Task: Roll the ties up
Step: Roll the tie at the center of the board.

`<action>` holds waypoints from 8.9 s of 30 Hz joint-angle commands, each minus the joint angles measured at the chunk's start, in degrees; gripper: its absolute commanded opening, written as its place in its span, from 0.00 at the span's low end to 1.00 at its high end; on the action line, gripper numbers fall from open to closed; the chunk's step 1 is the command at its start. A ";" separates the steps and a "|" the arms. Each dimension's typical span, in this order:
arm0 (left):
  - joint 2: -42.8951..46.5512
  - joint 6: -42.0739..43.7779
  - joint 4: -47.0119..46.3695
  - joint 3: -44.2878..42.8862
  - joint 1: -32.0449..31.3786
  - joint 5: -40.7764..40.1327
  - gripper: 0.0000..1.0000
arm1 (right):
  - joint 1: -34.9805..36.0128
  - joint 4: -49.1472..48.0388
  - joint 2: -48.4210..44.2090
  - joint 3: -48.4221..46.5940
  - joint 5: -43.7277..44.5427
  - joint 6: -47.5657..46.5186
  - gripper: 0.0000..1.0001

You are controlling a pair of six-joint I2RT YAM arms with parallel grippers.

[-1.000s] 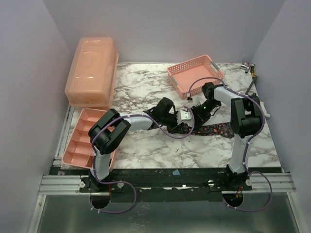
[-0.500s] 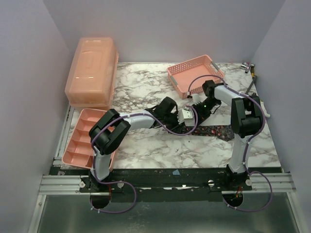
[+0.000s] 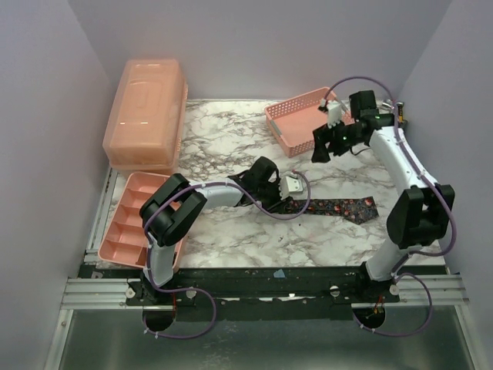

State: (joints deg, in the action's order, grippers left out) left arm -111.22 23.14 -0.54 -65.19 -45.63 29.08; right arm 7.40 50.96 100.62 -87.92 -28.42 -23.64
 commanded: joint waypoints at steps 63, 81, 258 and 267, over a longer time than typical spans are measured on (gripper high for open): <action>9.59 -19.72 -56.69 30.87 2.73 5.11 0.98 | 5.33 0.30 25.86 12.24 -8.13 8.06 0.01; -6.15 -16.22 -73.32 28.99 0.89 5.43 0.98 | 7.45 5.61 27.27 8.57 -12.11 3.62 0.01; 0.68 -2.63 -4.53 9.61 0.90 -0.20 0.29 | 9.16 3.41 19.82 5.10 -26.20 16.51 0.76; 0.29 -4.02 -2.11 7.52 0.84 1.27 0.39 | 9.36 3.36 25.01 2.89 -14.44 13.93 0.09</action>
State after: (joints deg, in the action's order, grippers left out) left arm -109.51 20.10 -10.00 -58.39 -44.75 31.29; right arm 16.84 55.18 122.83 -83.64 -51.31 -7.25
